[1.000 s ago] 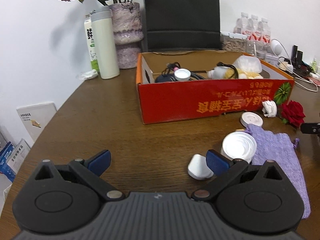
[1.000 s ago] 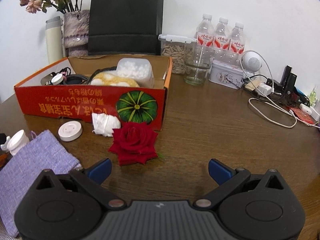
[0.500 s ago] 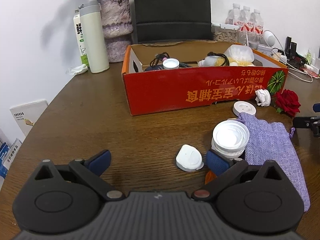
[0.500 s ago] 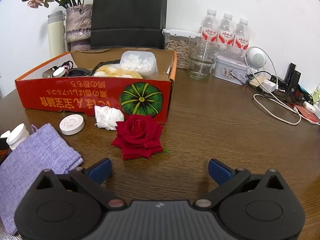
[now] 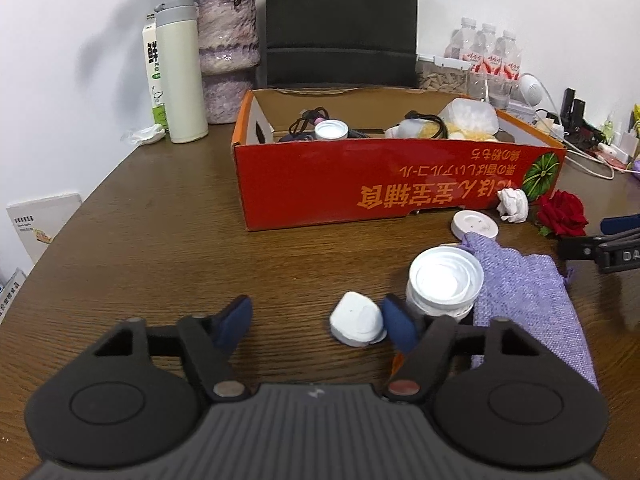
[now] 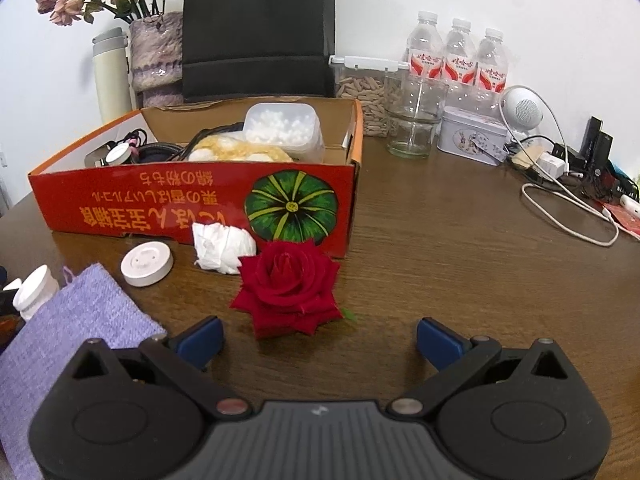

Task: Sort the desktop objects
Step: 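Grasp a white oval cap with the left tool while the right tool grasps the red rose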

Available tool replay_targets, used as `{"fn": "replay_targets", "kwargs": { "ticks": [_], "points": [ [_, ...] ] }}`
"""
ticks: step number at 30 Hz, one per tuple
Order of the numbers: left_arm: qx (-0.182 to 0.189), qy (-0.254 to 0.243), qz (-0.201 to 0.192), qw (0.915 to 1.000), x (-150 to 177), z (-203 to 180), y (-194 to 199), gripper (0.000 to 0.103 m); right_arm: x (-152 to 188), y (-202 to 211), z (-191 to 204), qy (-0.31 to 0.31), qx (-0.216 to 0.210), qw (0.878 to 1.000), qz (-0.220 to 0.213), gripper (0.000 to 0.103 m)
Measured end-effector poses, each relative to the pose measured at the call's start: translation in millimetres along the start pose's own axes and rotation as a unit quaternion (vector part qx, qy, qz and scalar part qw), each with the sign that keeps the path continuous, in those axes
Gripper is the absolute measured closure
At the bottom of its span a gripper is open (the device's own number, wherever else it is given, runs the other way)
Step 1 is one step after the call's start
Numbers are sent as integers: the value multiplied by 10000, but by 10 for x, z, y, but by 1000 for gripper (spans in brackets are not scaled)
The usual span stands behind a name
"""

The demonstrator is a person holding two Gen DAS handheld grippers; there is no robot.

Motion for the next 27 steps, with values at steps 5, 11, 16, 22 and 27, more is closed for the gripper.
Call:
{"fn": "replay_targets", "kwargs": {
  "ticks": [5,11,16,22,27],
  "points": [
    [58,-131,-80,9999,-4,-61,12,72,-56,-45,3,-27,-42,10000,-8,0],
    [30,-182,-100,9998,-13,-100,3,76,-91,-71,-3,-89,-64,9999,10,0],
    [-7,-57,-63,10000,-108,-84,-50,76,-120,-94,2,-111,-48,9999,9,0],
    [-105,13,-179,9998,-305,-128,-125,76,-194,-148,25,-142,-25,9999,10,0],
    [-128,129,-148,9997,-349,-100,-197,76,-213,-152,69,-75,-48,10000,-30,9]
  ]
}}
Point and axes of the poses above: each gripper's, at about its wrist camera, not at the fingertips, and y roughly against the way its jaws point, z to its left, x to its underside, the point moved 1 cm from there along -y, roughly the way its jaws point, and after that the axes turned 15 degrees about z, right-handed, at the moved point
